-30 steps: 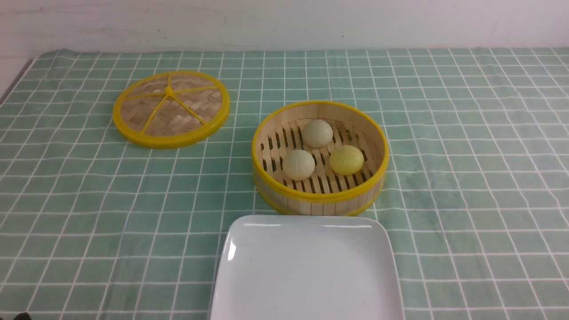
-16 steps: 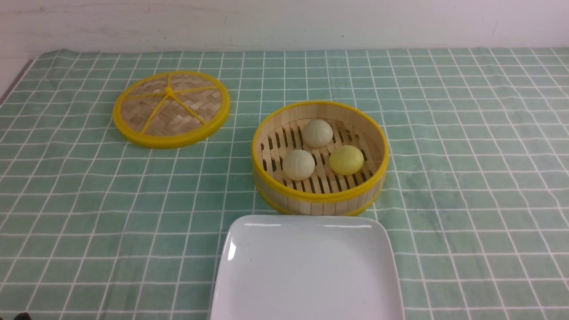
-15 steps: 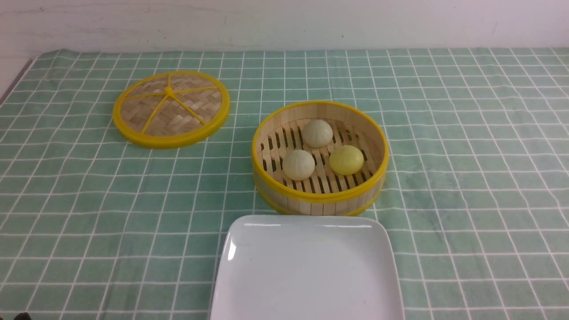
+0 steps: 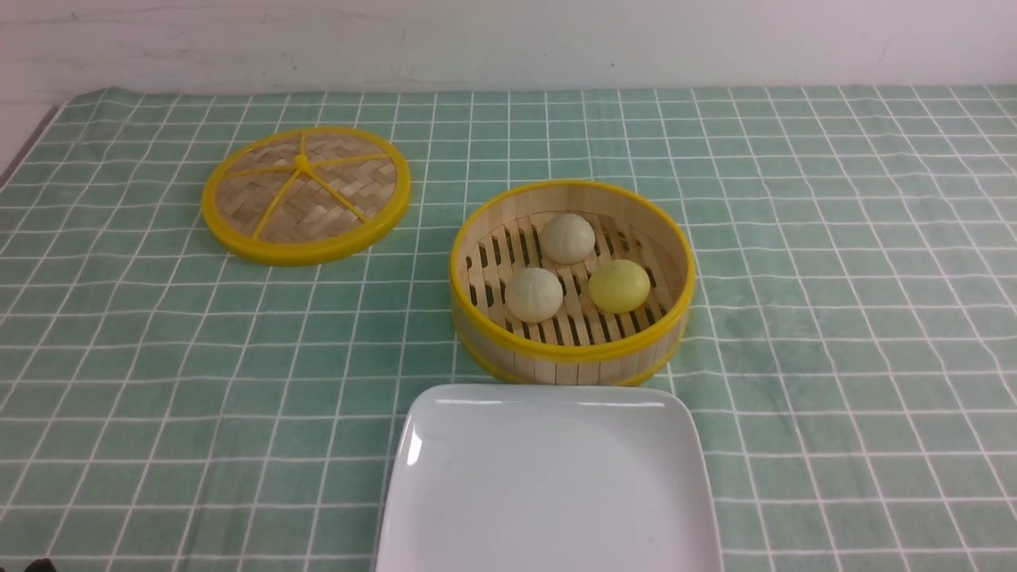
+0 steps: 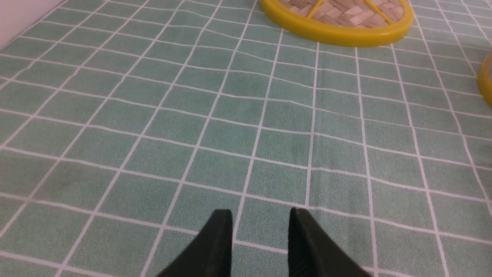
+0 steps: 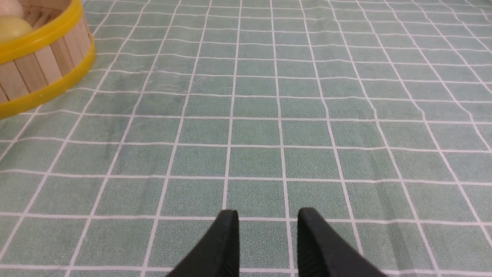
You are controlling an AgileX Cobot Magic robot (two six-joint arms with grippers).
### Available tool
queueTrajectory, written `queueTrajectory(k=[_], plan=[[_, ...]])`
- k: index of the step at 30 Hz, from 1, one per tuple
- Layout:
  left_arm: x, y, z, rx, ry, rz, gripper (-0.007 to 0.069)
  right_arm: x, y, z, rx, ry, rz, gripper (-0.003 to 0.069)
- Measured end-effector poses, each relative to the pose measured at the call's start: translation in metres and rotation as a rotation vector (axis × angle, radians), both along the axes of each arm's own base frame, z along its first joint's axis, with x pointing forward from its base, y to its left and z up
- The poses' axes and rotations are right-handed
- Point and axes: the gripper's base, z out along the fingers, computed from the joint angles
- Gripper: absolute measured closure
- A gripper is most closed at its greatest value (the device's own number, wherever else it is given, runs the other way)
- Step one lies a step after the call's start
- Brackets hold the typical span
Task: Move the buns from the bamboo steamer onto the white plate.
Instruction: 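Reach toward a bun in the bamboo steamer with the right gripper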
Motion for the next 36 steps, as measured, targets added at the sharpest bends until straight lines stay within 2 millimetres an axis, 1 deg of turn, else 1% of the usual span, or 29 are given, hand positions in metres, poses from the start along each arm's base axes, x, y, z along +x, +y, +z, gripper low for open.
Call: queueTrajectory(k=[12,14,16,17,18,20,21,22,24,25,27,29,30,33,34,36], plan=[[0.0,0.0,0.0,-0.002,-0.01,0.003,0.0384,0.0,0.0,0.0,0.0,0.0,0.0,0.0419],[0.001,-0.002,0.001,-0.114,-0.03,0.015,0.0384,0.0,0.0,0.0,0.0,0.0,0.0,0.0419],[0.002,-0.006,0.001,-0.341,-0.05,0.04,0.0384,0.0,0.0,0.0,0.002,0.0,0.0,0.0419],[0.002,-0.009,0.002,-0.528,-0.058,0.057,0.0384,0.0,0.001,0.0,0.063,-0.005,-0.006,0.0419],[0.002,-0.01,0.003,-0.586,-0.063,0.063,0.0384,0.0,0.002,0.001,0.103,-0.006,-0.009,0.0419],[0.002,-0.014,0.005,-0.864,-0.069,0.096,0.0384,0.0,0.009,0.002,0.452,-0.005,-0.036,0.0419],[0.002,-0.015,0.006,-0.966,-0.069,0.107,0.0384,0.0,0.012,0.002,0.604,0.002,-0.048,0.0419],[0.002,-0.016,0.007,-1.054,-0.073,0.116,0.0384,0.0,0.017,0.003,0.856,0.022,-0.068,0.0419],[0.003,-0.016,0.009,-1.11,-0.083,0.123,0.0384,0.0,0.022,0.005,1.118,0.057,-0.08,0.0419],[0.003,-0.016,0.009,-1.124,-0.089,0.124,0.0384,0.0,0.024,0.006,1.207,0.07,-0.083,0.0419],[0.003,-0.015,0.011,-1.14,-0.103,0.125,0.0384,-0.001,0.026,0.007,1.29,0.082,-0.083,0.0419],[0.004,-0.014,0.012,-1.13,-0.133,0.12,0.0384,-0.001,0.026,0.008,1.336,0.087,-0.083,0.0419],[0.004,-0.013,0.014,-1.09,-0.161,0.11,0.0384,-0.001,0.027,0.008,1.348,0.088,-0.083,0.0419],[0.004,-0.012,0.019,-0.97,-0.194,0.076,0.04,-0.001,0.027,0.01,1.34,0.084,-0.072,0.0428],[0.003,-0.013,0.026,-0.932,-0.199,0.057,0.0412,-0.001,0.027,0.013,1.316,0.069,-0.055,0.0435],[-0.002,-0.014,0.05,-0.847,-0.236,0.005,0.0443,-0.003,0.027,0.03,1.22,0.008,0.007,0.0462]])
